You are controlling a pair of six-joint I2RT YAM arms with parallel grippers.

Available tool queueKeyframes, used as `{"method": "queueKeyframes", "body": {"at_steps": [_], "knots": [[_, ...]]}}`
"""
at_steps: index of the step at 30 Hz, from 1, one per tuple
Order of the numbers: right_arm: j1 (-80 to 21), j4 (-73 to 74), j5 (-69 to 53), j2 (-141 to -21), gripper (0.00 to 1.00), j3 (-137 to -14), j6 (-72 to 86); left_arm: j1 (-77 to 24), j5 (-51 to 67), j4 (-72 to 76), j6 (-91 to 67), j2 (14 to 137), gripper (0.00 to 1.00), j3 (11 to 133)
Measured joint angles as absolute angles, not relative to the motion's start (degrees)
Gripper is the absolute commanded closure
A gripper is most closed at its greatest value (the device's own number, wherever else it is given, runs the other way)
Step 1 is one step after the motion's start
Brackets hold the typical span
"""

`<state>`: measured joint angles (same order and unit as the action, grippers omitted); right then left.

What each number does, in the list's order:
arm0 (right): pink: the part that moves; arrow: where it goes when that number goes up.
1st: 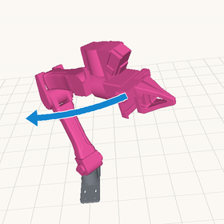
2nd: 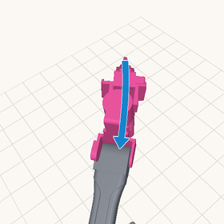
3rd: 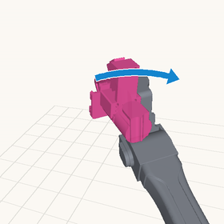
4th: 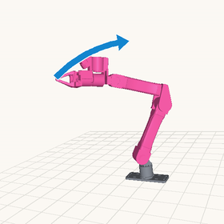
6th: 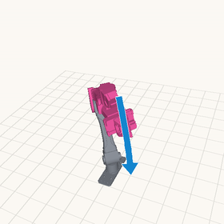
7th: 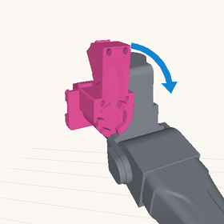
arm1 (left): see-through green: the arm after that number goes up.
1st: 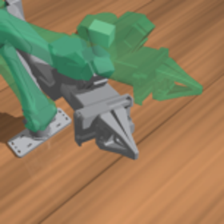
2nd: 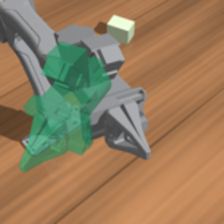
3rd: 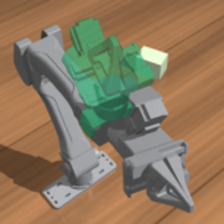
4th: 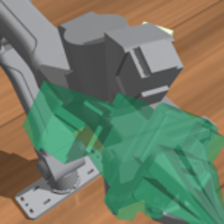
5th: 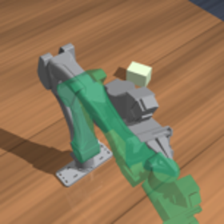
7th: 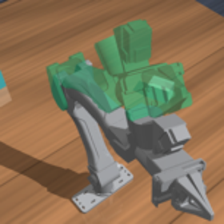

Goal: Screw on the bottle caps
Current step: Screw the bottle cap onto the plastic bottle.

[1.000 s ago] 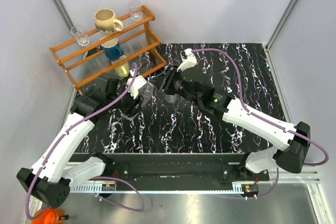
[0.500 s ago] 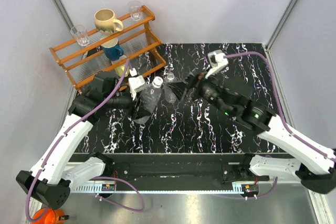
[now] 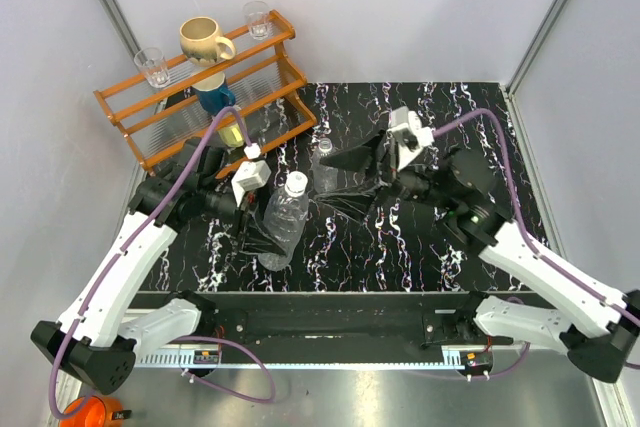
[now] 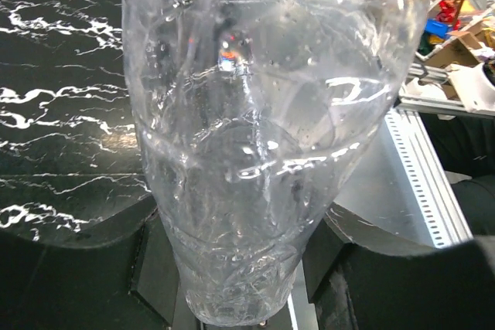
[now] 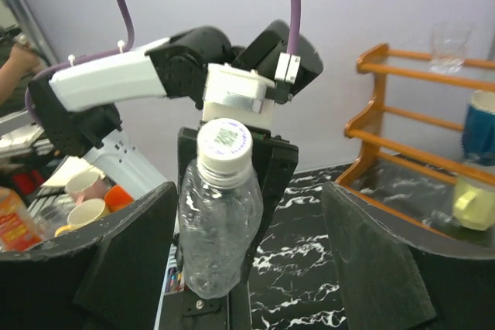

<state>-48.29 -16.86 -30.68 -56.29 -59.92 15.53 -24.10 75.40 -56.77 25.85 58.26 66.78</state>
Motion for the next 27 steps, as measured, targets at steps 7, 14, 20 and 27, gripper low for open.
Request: {"method": "queueKeyframes", "body": {"at_steps": [7, 14, 20, 27], "knots": [[-47.0, -26.1, -41.1, -64.3, 0.28, -60.0, 20.9, -24.1, 78.5, -58.4, 27.1, 58.3, 1.00, 66.8], [-46.9, -37.0, -47.1, -66.9, 0.35, -60.4, 26.5, -24.1, 78.5, -58.7, 27.6, 58.4, 1.00, 66.8], [-46.8, -42.5, -49.8, -70.3, 0.45, -62.2, 30.3, -24.1, 78.5, -58.7, 28.1, 58.4, 1.00, 66.8], [-46.7, -45.2, -50.8, -73.3, 0.49, -63.6, 33.3, -24.1, 78.3, -58.9, 28.5, 58.4, 1.00, 66.8]]}}
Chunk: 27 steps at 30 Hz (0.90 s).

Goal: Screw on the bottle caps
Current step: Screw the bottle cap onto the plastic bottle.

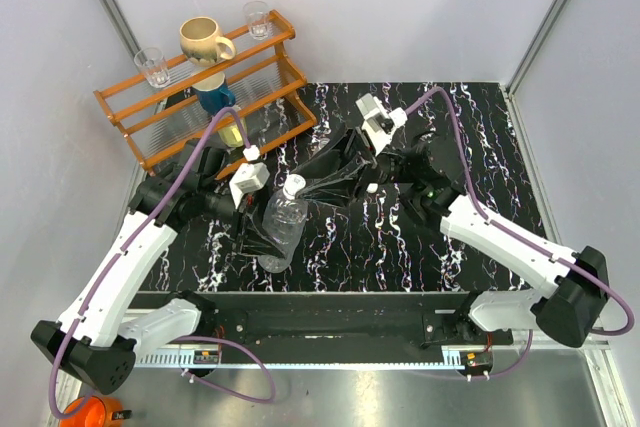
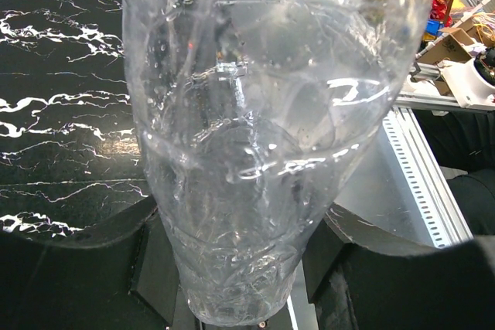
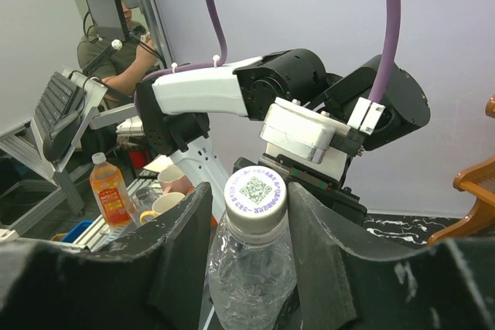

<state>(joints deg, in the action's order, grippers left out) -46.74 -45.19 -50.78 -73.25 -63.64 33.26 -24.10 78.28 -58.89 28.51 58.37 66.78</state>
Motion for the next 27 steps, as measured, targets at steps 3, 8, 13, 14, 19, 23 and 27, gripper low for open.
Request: {"method": "queueKeyframes", "body": {"at_steps": [3, 8, 13, 14, 19, 23, 27], "knots": [[-46.7, -45.9, -51.2, -73.9, 0.51, -63.9, 34.1, -24.1, 78.2, -58.9, 28.5, 58.4, 1.00, 66.8], [-46.7, -46.9, -52.0, -75.1, 0.59, -64.9, 35.6, -24.1, 78.2, -58.9, 28.8, 58.3, 1.00, 66.8], [-46.7, -48.6, -52.3, -76.9, 0.69, -65.8, 37.3, -24.1, 78.3, -59.1, 29.0, 58.3, 1.00, 66.8], [-46.6, -48.9, -52.7, -77.4, 0.72, -66.2, 37.7, -24.1, 78.2, -59.1, 29.0, 58.3, 1.00, 66.8], [-46.4, -50.8, -53.7, -79.1, 0.75, -67.2, 39.8, -24.0, 78.0, -59.1, 28.9, 58.2, 1.00, 66.8], [-46.4, -51.0, -53.9, -79.3, 0.88, -67.2, 39.9, -24.0, 77.7, -59.1, 28.9, 58.2, 1.00, 66.8], [-46.4, -46.2, -52.9, -78.1, 1.00, -67.2, 37.4, -24.0, 76.0, -59.0, 28.0, 58.1, 1.00, 66.8]]}}
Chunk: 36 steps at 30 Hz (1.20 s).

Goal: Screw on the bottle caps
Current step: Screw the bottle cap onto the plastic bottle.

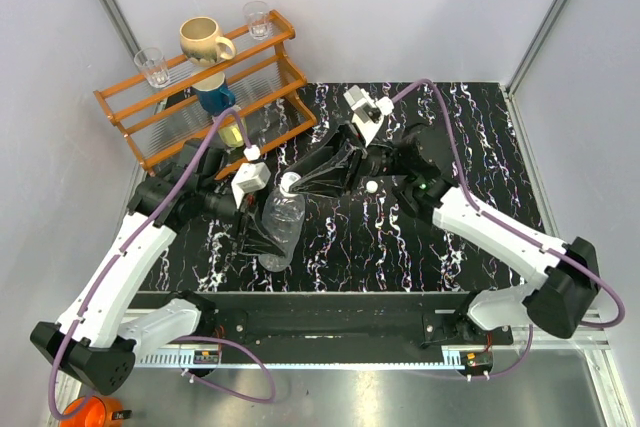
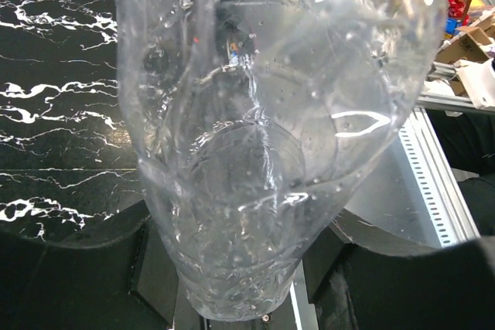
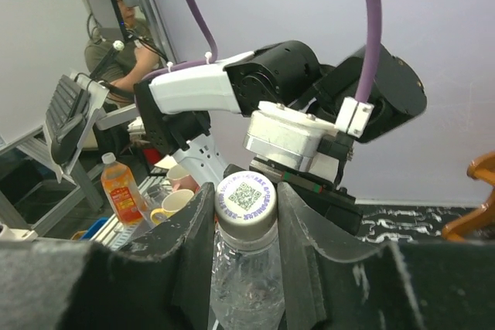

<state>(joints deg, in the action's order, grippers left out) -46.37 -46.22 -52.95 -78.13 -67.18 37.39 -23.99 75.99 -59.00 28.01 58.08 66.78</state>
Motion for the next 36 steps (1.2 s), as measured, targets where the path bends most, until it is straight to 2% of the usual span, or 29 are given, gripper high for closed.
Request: {"method": "queueKeyframes", "body": {"at_steps": [9, 20, 36], "knots": [[-46.5, -28.8, -44.0, -70.2, 1.00, -65.1, 27.6, -24.2, 69.4, -55.2, 24.1, 57.4, 1.00, 66.8], [-48.2, -20.4, -31.3, -67.2, 1.00, -63.2, 26.6, -23.8, 62.8, -55.2, 20.9, 57.5, 1.00, 66.8], [-57.4, -11.8, -6.6, -68.2, 1.00, -66.1, 26.2, -23.6, 54.9, -53.8, 18.7, 57.5, 1.00, 66.5]]}}
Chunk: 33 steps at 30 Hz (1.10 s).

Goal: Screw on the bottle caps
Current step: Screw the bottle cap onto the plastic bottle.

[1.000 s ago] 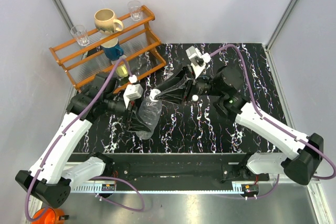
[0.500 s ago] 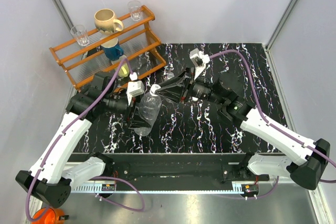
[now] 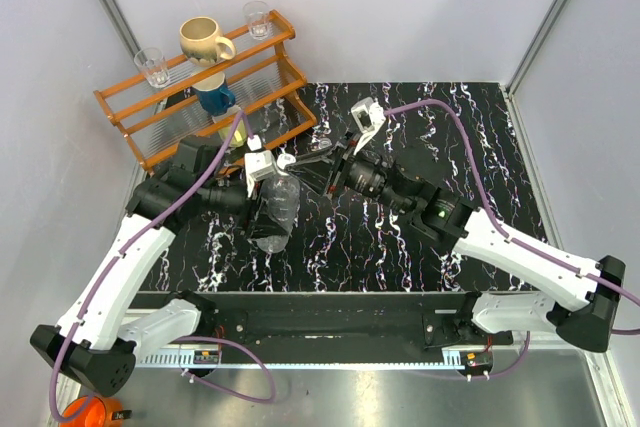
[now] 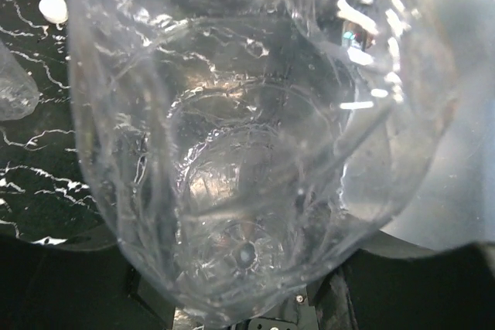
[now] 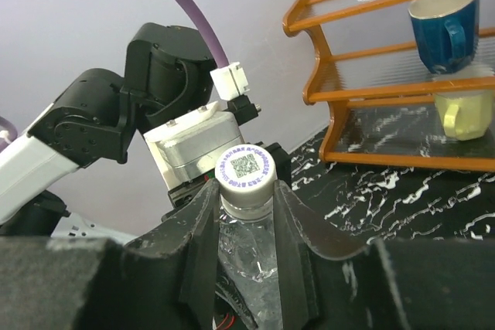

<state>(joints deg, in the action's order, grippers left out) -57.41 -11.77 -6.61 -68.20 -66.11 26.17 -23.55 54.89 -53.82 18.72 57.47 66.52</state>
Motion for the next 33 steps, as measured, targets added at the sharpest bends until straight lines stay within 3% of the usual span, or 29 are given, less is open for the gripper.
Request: {"method": "queueKeyframes", "body": {"at_steps": [3, 7, 12, 13, 21, 25, 33], "knots": [[-58.7, -9.1, -3.0, -68.3, 1.00, -67.2, 25.8, -23.6, 53.3, -52.9, 18.6, 57.4, 1.00, 66.0], [-59.7, -7.1, 0.0, -68.3, 0.90, -67.7, 25.4, -23.5, 51.5, -52.6, 18.6, 57.4, 1.00, 65.8], [-59.7, -5.6, 0.3, -69.1, 0.54, -68.9, 24.8, -23.4, 51.0, -52.1, 18.5, 57.3, 1.00, 65.1], [-59.7, -5.5, 0.2, -69.4, 0.51, -69.2, 24.8, -23.3, 51.0, -52.0, 18.4, 57.3, 1.00, 65.1], [-60.5, -7.9, -4.9, -70.2, 0.44, -68.8, 22.7, -23.2, 58.2, -52.0, 19.6, 57.0, 1.00, 65.1], [-60.8, -11.7, -8.3, -68.2, 0.28, -65.4, 21.2, -23.2, 64.7, -53.9, 21.3, 57.0, 1.00, 65.1], [-60.5, -13.6, -12.0, -61.6, 0.29, -60.9, 17.3, -23.3, 73.4, -54.5, 22.7, 57.0, 1.00, 65.1]]}}
